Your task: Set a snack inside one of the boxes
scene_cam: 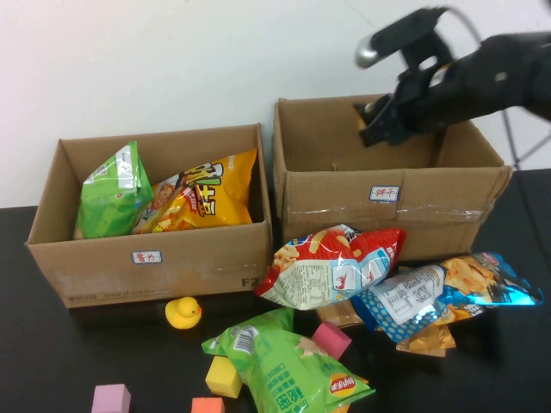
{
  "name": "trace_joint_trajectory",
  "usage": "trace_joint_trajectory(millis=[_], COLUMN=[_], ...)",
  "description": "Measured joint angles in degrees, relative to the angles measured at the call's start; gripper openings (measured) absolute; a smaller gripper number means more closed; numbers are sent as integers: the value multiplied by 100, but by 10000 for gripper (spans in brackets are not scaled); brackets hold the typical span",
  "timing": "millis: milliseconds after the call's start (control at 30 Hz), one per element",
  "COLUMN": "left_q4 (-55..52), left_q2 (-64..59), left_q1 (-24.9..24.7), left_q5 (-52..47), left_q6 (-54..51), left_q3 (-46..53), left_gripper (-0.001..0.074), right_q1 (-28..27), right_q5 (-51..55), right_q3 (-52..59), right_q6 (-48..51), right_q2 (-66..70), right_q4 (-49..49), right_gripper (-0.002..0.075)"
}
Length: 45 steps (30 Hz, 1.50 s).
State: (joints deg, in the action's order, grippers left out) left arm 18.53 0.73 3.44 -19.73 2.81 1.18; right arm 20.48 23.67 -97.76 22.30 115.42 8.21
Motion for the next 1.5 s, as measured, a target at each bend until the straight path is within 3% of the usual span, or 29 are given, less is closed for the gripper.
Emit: trace_joint_trajectory(millis=[200,300,400,600,733,833,1067,1500], left_q4=[0,0,0,0,0,0,0,0], left_q2=[0,0,0,0,0,0,0,0], left_q1=[0,0,0,0,0,0,0,0], left_q5=[0,0,0,0,0,0,0,0], left_q6=[0,0,0,0,0,0,0,0], left_q3=[0,0,0,0,0,0,0,0], left_gripper=[-3,-3,-3,-3,-3,-3,-3,-3], right_q1=[0,0,0,-9,-9,-9,-9,-9], right_q5=[547,877,1203,1729,2053,1896,939,404], right_q3=[-698,-904,-991,-1047,-924,-333,2177,5985], right_q6=[-58,-106,-106,-178,-94,275,1445,1701], right_q2=[731,698,380,-878,-1516,-2167,-4398,-7727], right_q4=[20,20,20,10,91,527,1920,1864], right_gripper=[461,472,401,50,10,3,0,-1])
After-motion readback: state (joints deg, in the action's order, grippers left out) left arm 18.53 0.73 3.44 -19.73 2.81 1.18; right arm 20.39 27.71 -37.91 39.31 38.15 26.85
